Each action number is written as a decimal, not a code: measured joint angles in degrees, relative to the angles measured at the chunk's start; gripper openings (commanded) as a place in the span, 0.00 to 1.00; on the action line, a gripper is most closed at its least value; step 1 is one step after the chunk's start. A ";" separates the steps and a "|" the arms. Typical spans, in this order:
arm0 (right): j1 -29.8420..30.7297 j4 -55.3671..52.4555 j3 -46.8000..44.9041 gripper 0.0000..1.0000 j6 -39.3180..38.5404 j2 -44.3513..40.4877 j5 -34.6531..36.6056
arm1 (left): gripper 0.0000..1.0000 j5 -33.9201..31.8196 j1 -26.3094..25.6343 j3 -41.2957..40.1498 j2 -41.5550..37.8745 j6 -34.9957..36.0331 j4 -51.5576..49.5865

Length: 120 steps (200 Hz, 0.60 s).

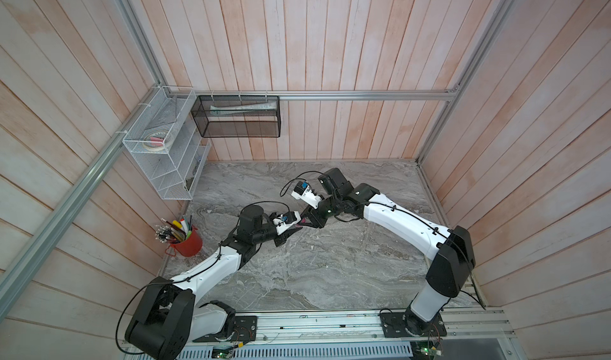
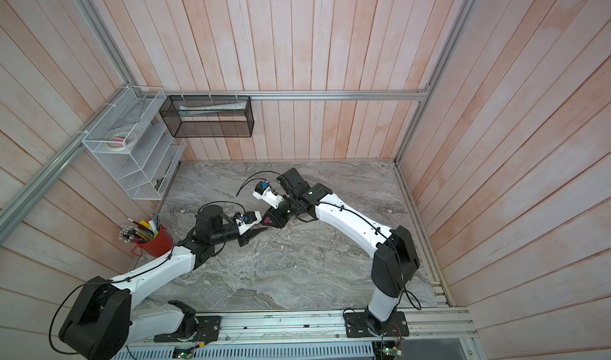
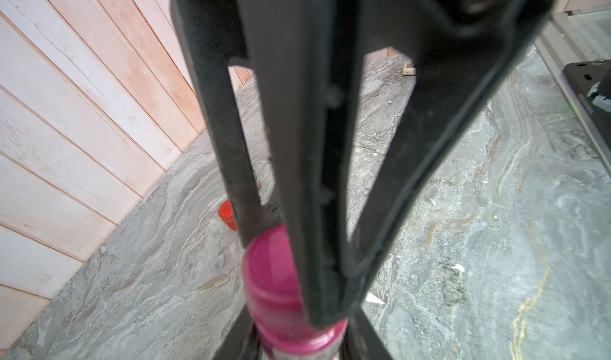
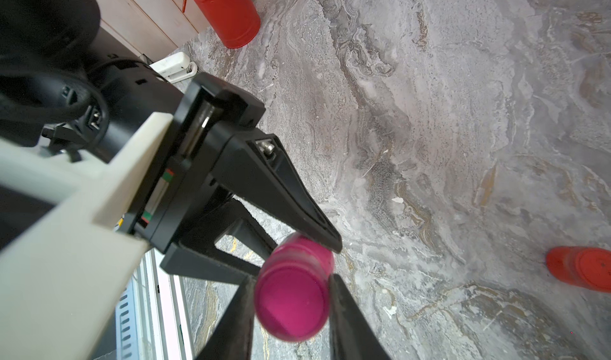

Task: Close the paint jar lid
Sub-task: Close the lid on the paint jar.

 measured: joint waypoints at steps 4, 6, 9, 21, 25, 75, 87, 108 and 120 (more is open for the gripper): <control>0.00 0.22 -0.15 0.30 0.00 -0.11 0.02 | 0.36 0.02 0.04 0.00 0.00 0.00 0.02; 0.00 0.26 -0.24 0.30 0.00 -0.17 0.02 | 0.36 0.02 0.04 0.00 -0.02 0.00 0.00; 0.00 0.39 -0.35 0.30 0.02 -0.28 0.02 | 0.36 0.04 0.07 0.00 -0.02 0.04 0.02; -0.02 0.72 -0.76 0.29 0.04 -0.57 0.02 | 0.36 0.15 0.09 0.00 -0.07 0.15 0.07; -0.02 0.87 -0.87 0.29 0.02 -0.63 0.04 | 0.36 0.26 0.09 0.00 -0.09 0.15 0.07; -0.11 3.13 -3.08 0.28 0.57 -2.56 0.35 | 0.36 1.01 0.09 0.00 -0.09 -0.74 1.14; -0.24 4.00 -4.22 0.28 0.96 -3.65 0.46 | 0.36 1.64 0.04 0.00 -0.02 -1.16 1.88; -0.74 5.49 -6.38 0.28 1.66 -5.81 0.46 | 0.36 2.97 -0.17 0.00 0.70 -2.16 4.33; -1.07 6.47 -7.85 0.28 2.08 -7.13 0.42 | 0.36 3.58 -0.44 0.00 1.16 -2.71 5.62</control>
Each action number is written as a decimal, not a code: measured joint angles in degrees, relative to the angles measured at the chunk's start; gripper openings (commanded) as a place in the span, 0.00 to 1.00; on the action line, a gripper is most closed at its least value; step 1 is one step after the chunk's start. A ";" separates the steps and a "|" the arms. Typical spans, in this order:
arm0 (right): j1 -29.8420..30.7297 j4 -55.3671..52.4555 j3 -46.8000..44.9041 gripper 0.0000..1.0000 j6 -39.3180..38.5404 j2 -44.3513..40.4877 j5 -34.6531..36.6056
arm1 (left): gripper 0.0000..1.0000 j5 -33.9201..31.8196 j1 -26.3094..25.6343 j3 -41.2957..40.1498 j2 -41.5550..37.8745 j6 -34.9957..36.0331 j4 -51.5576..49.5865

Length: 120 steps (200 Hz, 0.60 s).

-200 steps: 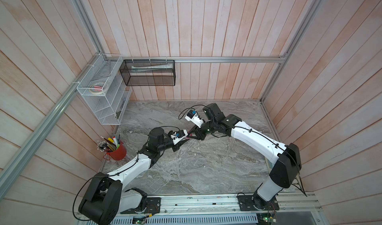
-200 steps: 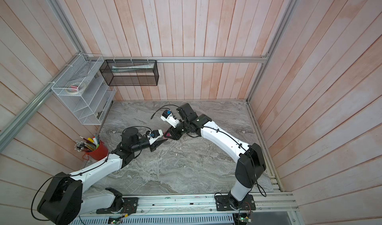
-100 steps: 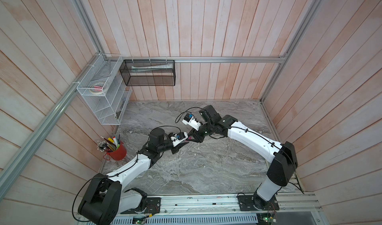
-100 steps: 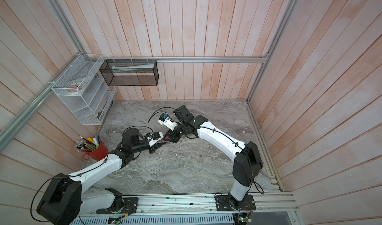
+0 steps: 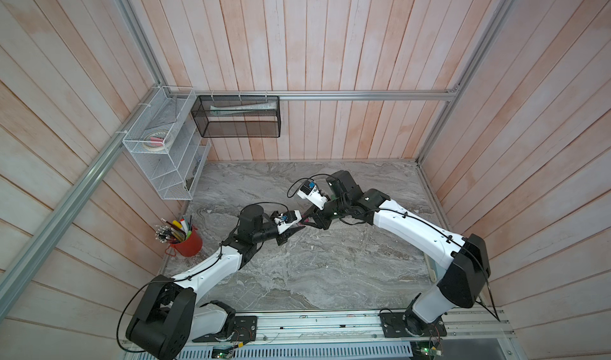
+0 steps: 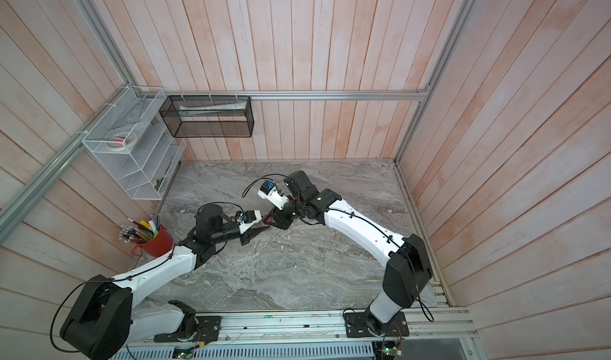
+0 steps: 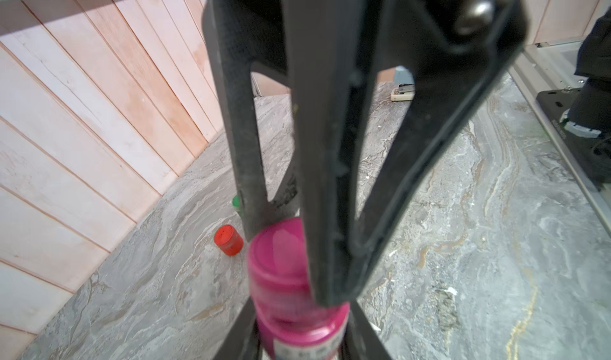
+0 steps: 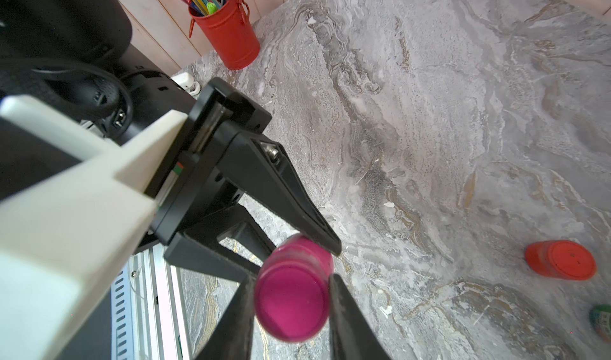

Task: Close the paint jar lid
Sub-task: Close the lid on the paint jar.

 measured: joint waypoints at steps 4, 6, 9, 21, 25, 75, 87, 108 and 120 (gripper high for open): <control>-0.09 0.28 -0.48 0.28 0.17 -0.42 0.02 | 0.36 0.20 -0.04 0.00 0.13 -0.09 0.33; -0.09 0.39 -0.63 0.28 0.17 -0.57 0.02 | 0.36 0.28 -0.07 0.00 0.20 -0.20 0.46; -0.13 0.55 -0.96 0.28 0.39 -0.87 0.04 | 0.36 0.44 -0.15 0.00 0.28 -0.20 0.74; -0.31 1.05 -1.75 0.28 0.79 -1.64 0.02 | 0.36 0.76 -0.37 0.00 0.48 -0.59 1.44; -0.33 1.14 -1.84 0.28 0.85 -1.79 0.02 | 0.36 0.83 -0.39 0.00 0.55 -0.63 1.62; -0.39 1.44 -1.90 0.27 1.03 -1.97 0.31 | 0.36 1.05 -0.39 0.00 0.68 -1.09 2.21; -0.42 1.44 -1.90 0.28 1.03 -1.97 0.42 | 0.36 1.03 -0.39 0.02 0.68 -1.05 2.19; -0.55 1.44 -1.90 0.28 1.03 -2.14 0.63 | 0.36 0.98 -0.39 0.26 0.68 -1.03 1.95; -0.74 1.44 -1.90 0.28 1.03 -2.51 0.66 | 0.36 1.03 -0.39 0.59 0.68 -1.03 1.97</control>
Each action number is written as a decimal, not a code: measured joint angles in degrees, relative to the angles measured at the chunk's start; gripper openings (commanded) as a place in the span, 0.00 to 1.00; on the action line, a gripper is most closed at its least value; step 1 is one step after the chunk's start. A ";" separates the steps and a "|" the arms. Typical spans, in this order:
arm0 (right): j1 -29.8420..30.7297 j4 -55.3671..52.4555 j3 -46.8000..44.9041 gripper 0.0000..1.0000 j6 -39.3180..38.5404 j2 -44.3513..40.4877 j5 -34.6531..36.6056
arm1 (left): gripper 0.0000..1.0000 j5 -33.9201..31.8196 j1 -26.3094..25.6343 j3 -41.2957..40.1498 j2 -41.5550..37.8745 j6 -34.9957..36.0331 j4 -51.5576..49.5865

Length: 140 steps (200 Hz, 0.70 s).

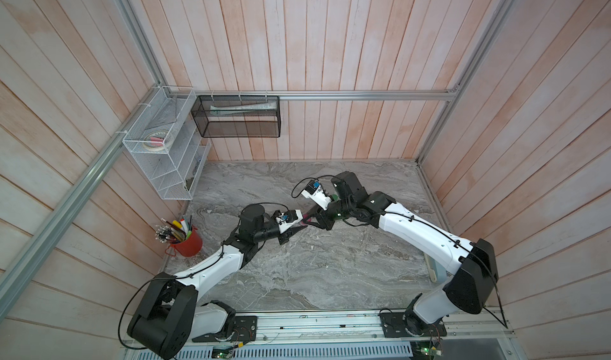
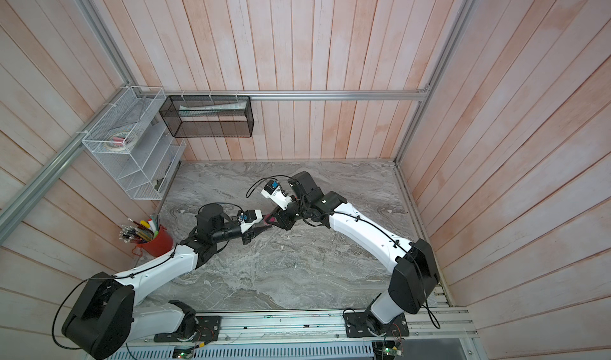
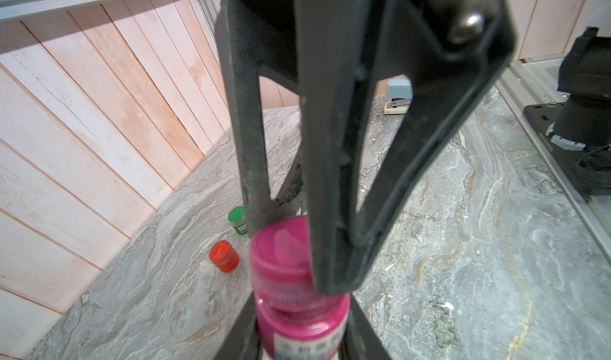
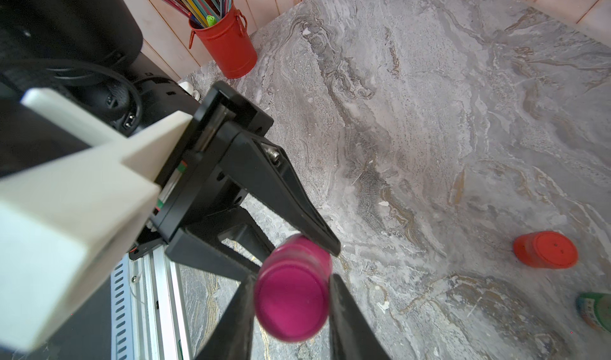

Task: Close the paint jar lid
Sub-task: Close the lid on the paint jar.

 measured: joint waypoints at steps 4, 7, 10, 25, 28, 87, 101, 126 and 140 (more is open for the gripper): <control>-0.11 0.00 0.00 0.28 0.00 -0.15 0.07 | 0.36 0.04 0.00 0.15 0.00 -0.02 -0.02; -0.17 -0.02 0.00 0.28 -0.02 -0.28 0.15 | 0.36 0.07 0.00 0.22 0.00 -0.02 0.00; -0.28 -0.04 0.00 0.28 -0.02 -0.46 0.26 | 0.36 0.07 0.00 0.33 0.00 -0.07 0.04; -0.70 -0.22 -0.11 0.28 0.00 -1.27 0.83 | 0.36 0.09 0.00 0.87 0.00 -0.22 0.11; -0.79 -0.24 -0.15 0.28 0.04 -1.44 0.94 | 0.36 0.09 0.00 0.96 0.00 -0.24 0.13; -1.49 -0.33 -0.39 0.28 0.85 -2.45 2.86 | 0.36 -1.20 -0.02 1.90 0.00 -0.44 -0.02; -1.49 -0.17 -0.39 0.28 1.05 -2.45 3.08 | 0.36 -1.57 -0.02 2.10 0.04 -0.44 -0.17; -1.49 -0.15 -0.39 0.28 1.36 -2.45 3.50 | 0.36 -2.08 -0.13 2.21 0.35 -0.48 -0.22; -1.49 0.15 -0.50 0.28 1.46 -2.56 3.52 | 0.36 -2.23 -0.11 2.29 0.37 -0.48 -0.20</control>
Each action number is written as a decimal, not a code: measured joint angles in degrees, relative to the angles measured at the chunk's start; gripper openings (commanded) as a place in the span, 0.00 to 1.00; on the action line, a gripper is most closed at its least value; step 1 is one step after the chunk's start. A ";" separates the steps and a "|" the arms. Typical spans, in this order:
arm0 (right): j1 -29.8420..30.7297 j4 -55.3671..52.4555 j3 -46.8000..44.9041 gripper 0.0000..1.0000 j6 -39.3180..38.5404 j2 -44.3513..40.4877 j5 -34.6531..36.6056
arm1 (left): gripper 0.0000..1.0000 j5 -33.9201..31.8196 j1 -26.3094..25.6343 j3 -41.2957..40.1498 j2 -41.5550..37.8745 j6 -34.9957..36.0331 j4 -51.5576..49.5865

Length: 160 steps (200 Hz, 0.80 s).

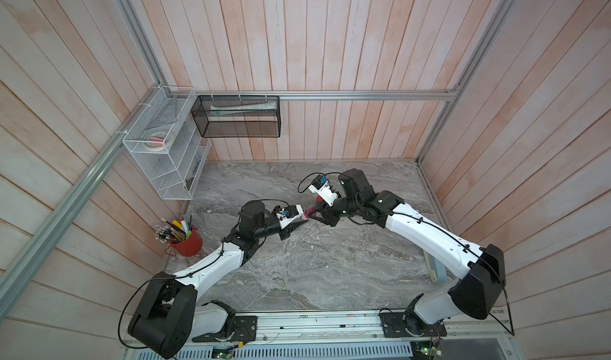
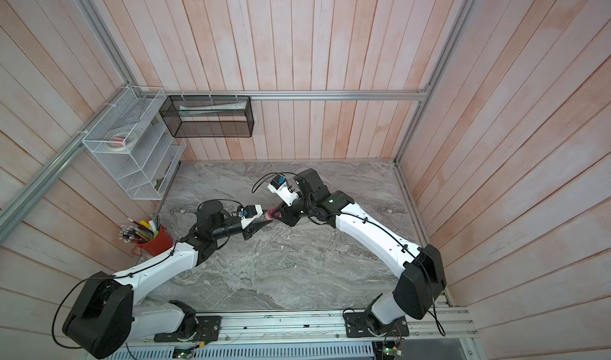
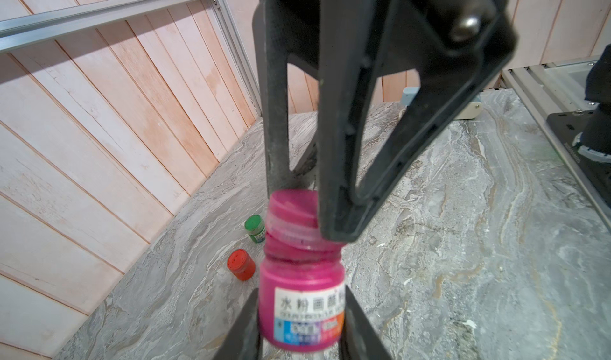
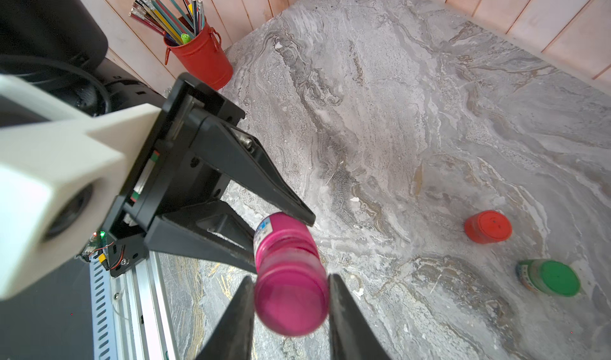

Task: Close the paint jar lid
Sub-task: Close the lid on the paint jar.

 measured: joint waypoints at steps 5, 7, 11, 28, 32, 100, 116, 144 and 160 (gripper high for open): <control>0.00 0.24 -0.17 0.28 0.02 -0.11 -0.04 | 0.36 0.00 0.00 0.00 0.00 -0.02 0.04; 0.00 0.35 -0.26 0.28 0.04 -0.17 -0.02 | 0.36 0.00 0.00 0.00 0.00 -0.04 0.07; 0.00 0.42 -0.42 0.28 0.09 -0.24 -0.09 | 0.36 -0.02 0.00 0.00 0.00 -0.09 0.07; -0.07 1.25 -1.09 0.28 0.42 -0.55 -0.55 | 0.36 -0.11 0.00 0.00 0.00 -0.39 0.26; -0.11 1.44 -1.20 0.28 0.48 -0.57 -0.72 | 0.36 -0.13 0.00 0.00 0.00 -0.46 0.35; -0.63 4.79 -3.08 0.28 1.44 -1.51 -2.64 | 0.35 1.36 0.24 -1.01 -0.20 -1.51 3.78; -0.92 5.44 -3.17 0.28 1.46 -1.51 -3.63 | 0.35 1.95 0.24 -1.29 -0.37 -1.64 4.55; -2.25 6.14 -3.98 0.28 1.51 -1.92 -7.19 | 0.35 2.99 0.26 -1.90 -0.83 -1.68 5.86; -2.84 6.14 -4.00 0.28 1.49 -1.92 -8.79 | 0.35 3.28 0.28 -1.95 -1.03 -1.66 6.21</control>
